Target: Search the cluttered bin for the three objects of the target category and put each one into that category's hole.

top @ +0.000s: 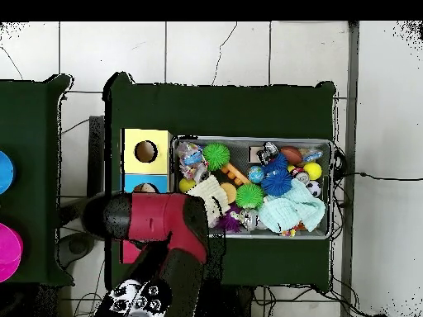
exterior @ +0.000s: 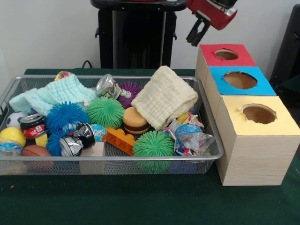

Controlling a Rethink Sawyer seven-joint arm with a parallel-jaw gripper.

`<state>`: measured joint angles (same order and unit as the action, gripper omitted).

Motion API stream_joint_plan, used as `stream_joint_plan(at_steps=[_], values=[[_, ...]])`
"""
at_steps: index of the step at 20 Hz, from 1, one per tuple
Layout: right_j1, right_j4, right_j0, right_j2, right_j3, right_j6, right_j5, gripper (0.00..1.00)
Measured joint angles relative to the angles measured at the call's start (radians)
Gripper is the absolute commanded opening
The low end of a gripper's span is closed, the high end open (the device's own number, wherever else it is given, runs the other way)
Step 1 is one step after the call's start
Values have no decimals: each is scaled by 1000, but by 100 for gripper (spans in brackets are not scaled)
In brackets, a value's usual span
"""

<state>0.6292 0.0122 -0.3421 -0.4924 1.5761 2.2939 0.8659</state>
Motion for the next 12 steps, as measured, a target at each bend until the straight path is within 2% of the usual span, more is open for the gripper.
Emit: stream_joint_plan(at_steps=[5,12], values=[[-29,-60,-96,-161,-67,63,-166,0],[-60,-61,-89,-256,-121,104,-298,0]])
